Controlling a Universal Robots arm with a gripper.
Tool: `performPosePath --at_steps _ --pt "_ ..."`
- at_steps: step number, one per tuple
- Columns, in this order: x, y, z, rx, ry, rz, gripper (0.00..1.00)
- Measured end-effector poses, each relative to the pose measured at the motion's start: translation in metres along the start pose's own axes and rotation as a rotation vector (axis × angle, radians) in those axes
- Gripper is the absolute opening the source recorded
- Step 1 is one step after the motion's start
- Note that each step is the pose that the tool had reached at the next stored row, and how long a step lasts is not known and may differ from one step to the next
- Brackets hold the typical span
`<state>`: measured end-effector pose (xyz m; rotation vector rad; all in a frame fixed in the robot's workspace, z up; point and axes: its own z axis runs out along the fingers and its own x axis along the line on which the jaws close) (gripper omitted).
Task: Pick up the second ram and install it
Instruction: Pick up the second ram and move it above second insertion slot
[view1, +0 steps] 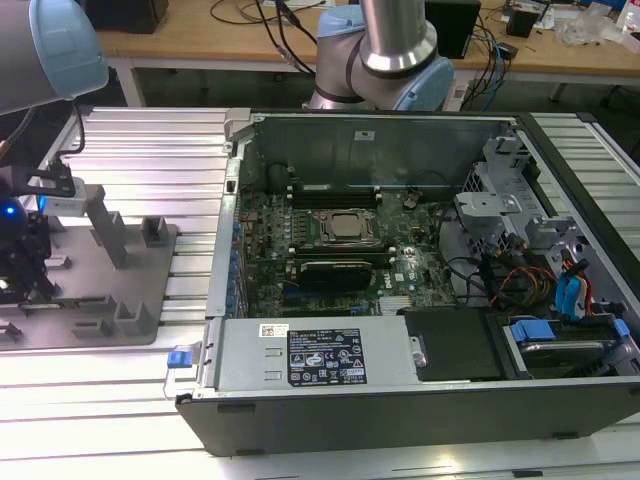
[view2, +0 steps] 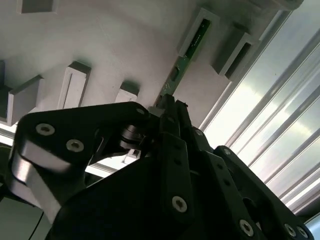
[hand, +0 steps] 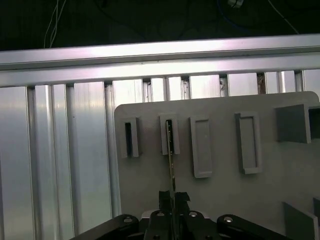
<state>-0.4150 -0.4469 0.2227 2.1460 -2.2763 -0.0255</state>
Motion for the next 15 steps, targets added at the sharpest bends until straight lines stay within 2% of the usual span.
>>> performPosePath --at_steps 2,3,6,8,15 --pt "0.0000 0.0000 0.0000 0.0000 0.0000 0.000 0.21" --pt "0.0000 0.0000 0.0001 0.0001 0.0000 -0.001 0.28" --pt "0.0000 0.0026 0.0034 0.0000 0.0020 -0.025 0.28" --pt "-0.0004 0.0070 0.0105 0.0000 0.0029 -0.038 0.28" --pt "-0.0044 0.0087 0.0146 -0.0001 0.0047 -0.068 0.28"
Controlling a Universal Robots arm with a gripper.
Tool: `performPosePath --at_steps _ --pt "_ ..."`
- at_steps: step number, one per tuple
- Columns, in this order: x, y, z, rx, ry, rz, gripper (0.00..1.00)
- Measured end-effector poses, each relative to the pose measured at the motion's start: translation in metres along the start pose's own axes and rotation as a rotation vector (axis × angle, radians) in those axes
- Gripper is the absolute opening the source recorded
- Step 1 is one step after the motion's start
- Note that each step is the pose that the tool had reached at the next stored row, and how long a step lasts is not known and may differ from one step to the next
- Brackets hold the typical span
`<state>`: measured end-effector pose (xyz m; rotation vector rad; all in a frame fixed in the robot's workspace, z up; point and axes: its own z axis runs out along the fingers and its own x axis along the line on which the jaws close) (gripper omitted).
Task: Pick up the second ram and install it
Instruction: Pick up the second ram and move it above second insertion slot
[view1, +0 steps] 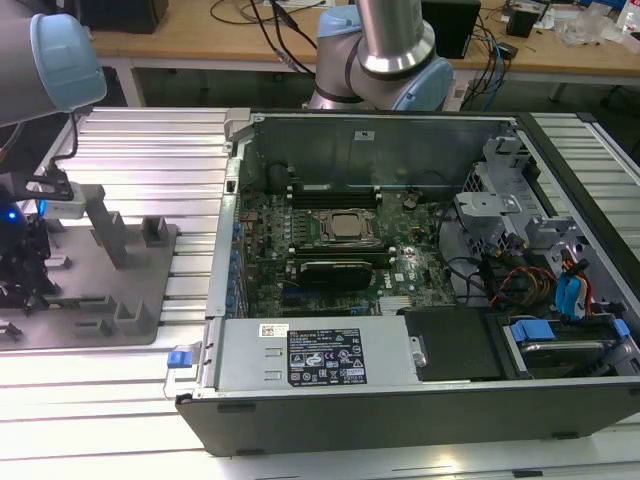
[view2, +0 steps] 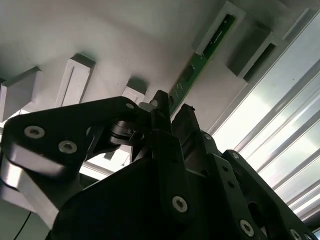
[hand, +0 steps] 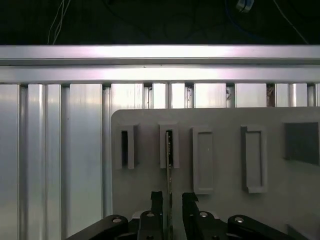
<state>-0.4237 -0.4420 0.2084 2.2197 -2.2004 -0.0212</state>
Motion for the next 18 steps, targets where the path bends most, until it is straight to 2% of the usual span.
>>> performPosePath --at_steps 3,6,7,8,13,14,18 --pt "-0.0001 0.0000 0.0004 0.0002 0.0007 -0.027 0.28" --pt "-0.0001 0.0000 0.0004 0.0003 0.0007 -0.027 0.28" --pt "-0.0001 0.0000 0.0004 0.0003 0.0007 -0.028 0.26" --pt "-0.0001 0.0000 0.0004 0.0002 0.0007 -0.028 0.19" --pt "-0.0001 0.0001 -0.0006 0.0003 0.0006 -0.027 0.19" --pt "0.0002 0.0001 -0.0005 0.0002 0.0003 -0.006 0.19" --pt "0.0003 0.0000 -0.0005 0.0002 0.0002 -0.002 0.19"
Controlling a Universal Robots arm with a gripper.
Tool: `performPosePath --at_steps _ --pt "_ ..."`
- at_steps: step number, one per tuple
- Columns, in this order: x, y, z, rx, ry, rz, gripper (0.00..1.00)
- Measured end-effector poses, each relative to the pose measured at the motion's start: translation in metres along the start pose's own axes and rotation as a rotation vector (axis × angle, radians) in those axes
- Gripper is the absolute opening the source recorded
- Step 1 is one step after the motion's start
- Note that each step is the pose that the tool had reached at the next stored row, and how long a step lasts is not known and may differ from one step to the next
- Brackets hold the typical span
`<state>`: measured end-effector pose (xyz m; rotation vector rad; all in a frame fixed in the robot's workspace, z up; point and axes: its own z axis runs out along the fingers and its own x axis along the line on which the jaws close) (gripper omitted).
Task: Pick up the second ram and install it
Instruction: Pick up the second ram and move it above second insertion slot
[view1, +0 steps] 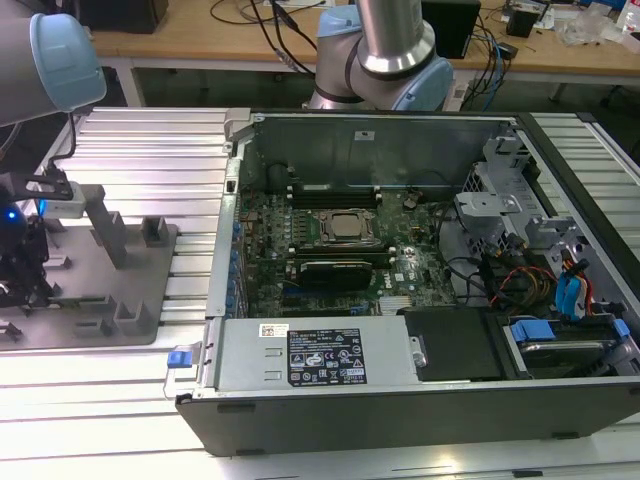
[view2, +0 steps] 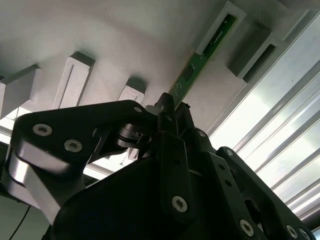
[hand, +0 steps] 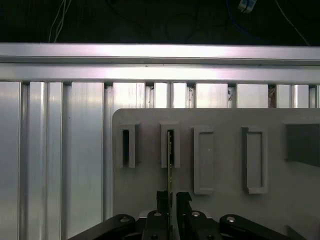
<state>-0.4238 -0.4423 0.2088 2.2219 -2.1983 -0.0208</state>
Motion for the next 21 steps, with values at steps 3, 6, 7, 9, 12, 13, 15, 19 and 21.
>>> performPosePath --at_steps 3,6,7,9,12,13,15,19,21 --pt "0.0000 0.0000 0.0000 0.0000 -0.0001 0.001 0.19" --pt "0.0000 0.0000 0.0000 0.0001 -0.0001 0.002 0.19" --pt "0.0000 0.0000 0.0000 0.0000 -0.0001 0.002 0.19" --pt "0.0000 0.0000 0.0000 0.0000 -0.0001 0.003 0.19" --pt "0.0000 0.0000 0.0000 0.0000 -0.0001 0.004 0.09" --pt "0.0000 0.0000 0.0000 0.0000 -0.0001 0.005 0.09" --pt "0.0000 0.0000 0.0000 0.0000 -0.0001 0.006 0.09" --pt "0.0000 0.0000 -0.0031 0.0002 0.0001 0.006 0.09" --pt "0.0000 0.0000 -0.0034 0.0001 0.0002 0.006 0.09"
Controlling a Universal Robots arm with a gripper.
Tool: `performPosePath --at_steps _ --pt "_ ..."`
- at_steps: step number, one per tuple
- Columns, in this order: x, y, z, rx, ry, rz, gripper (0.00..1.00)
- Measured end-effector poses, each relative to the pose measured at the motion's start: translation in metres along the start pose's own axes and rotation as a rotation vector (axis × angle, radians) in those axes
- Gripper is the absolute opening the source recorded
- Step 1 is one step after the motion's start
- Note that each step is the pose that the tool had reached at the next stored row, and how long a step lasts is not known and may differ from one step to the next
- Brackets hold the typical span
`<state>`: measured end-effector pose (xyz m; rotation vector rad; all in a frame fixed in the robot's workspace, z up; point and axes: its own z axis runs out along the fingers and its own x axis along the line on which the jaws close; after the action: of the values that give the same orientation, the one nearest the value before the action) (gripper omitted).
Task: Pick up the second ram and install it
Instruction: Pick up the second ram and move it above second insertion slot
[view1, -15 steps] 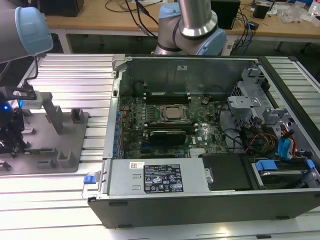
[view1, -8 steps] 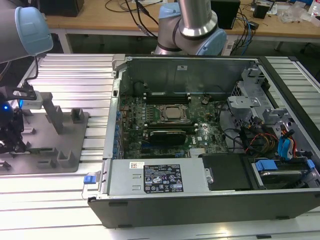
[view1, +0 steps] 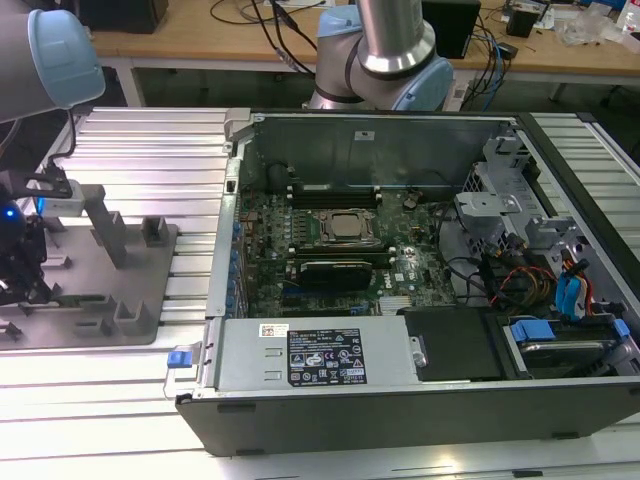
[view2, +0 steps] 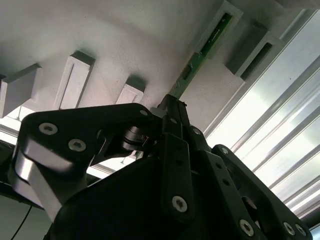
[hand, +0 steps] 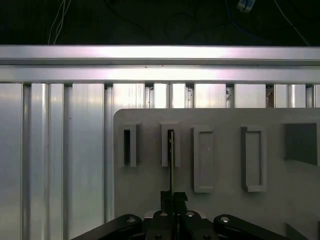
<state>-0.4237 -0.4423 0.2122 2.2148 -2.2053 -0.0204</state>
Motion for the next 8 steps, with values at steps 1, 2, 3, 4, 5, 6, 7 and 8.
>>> performPosePath --at_steps 1,2,3,4,5,6,7,8 --pt "0.0000 0.0000 -0.0002 -0.0001 0.0001 0.000 0.09" --pt "0.0000 0.0000 -0.0003 0.0000 0.0000 0.000 0.09" --pt "0.0000 0.0000 -0.0005 0.0000 0.0000 0.000 0.09" --pt "0.0000 0.0000 -0.0009 -0.0002 0.0001 0.000 0.09" --pt "0.0000 0.0002 -0.0037 -0.0004 0.0003 0.000 0.09" --pt "0.0000 0.0002 -0.0069 -0.0002 0.0001 0.000 0.09" --pt "0.0000 0.0003 -0.0110 -0.0001 0.0001 0.000 0.09" --pt "0.0000 0.0004 -0.0159 -0.0001 0.0000 0.000 0.09"
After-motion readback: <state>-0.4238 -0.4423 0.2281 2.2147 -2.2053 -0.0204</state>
